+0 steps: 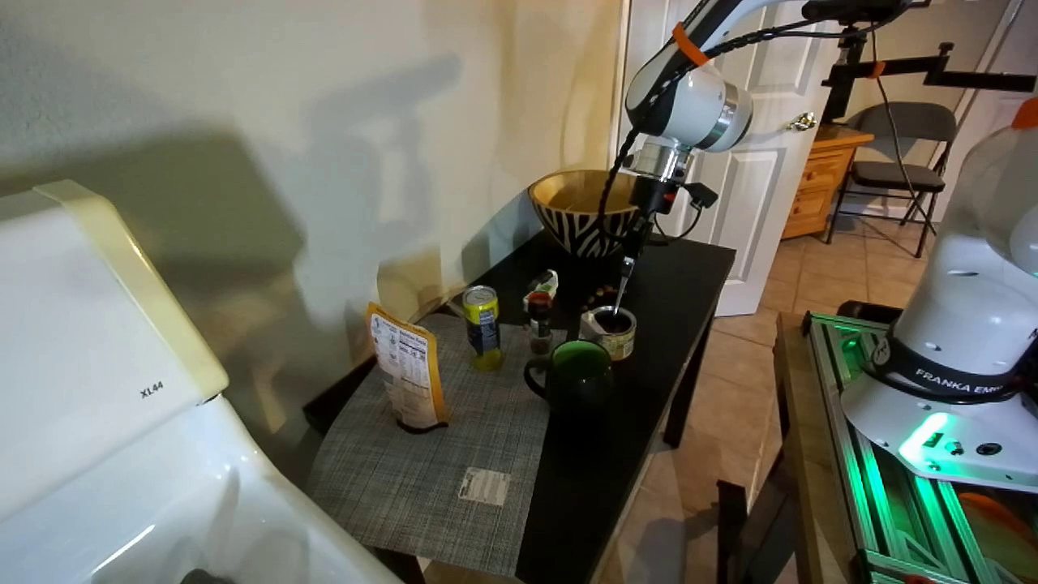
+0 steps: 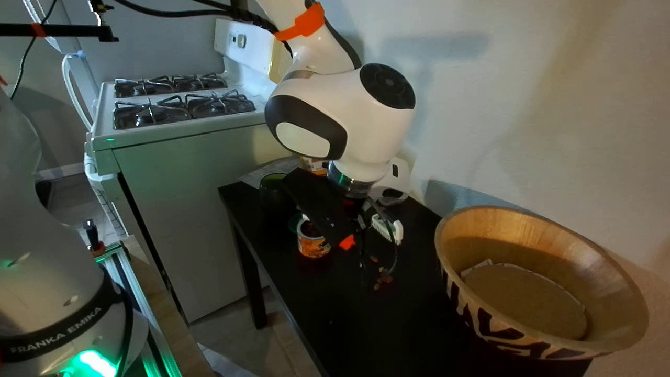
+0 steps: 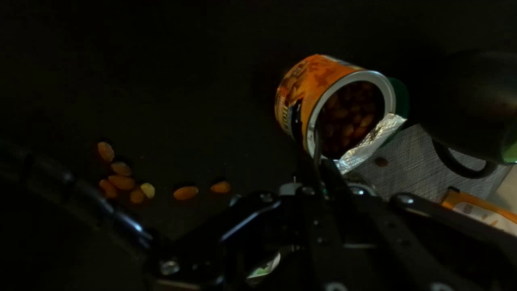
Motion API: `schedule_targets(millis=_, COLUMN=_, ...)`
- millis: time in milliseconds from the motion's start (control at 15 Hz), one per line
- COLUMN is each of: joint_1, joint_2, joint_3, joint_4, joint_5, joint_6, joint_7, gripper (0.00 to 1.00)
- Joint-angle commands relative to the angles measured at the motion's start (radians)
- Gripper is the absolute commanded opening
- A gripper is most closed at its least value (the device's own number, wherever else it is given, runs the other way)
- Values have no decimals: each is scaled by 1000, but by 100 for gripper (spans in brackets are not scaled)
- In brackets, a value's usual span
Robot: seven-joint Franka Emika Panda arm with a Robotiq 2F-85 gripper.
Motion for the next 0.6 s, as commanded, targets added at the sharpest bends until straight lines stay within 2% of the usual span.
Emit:
schedule_targets(millis=0, joint_1=-21, joint_2=1, joint_3=24, joint_4=-1, joint_5=9, joint_6=9, joint_7=2, gripper=2)
schedule_targets(millis=533, joint_1=-32, joint_2=41, joint_3=35, joint_4=14, joint_5=98, joint_6=4, joint_7=-30, gripper=2)
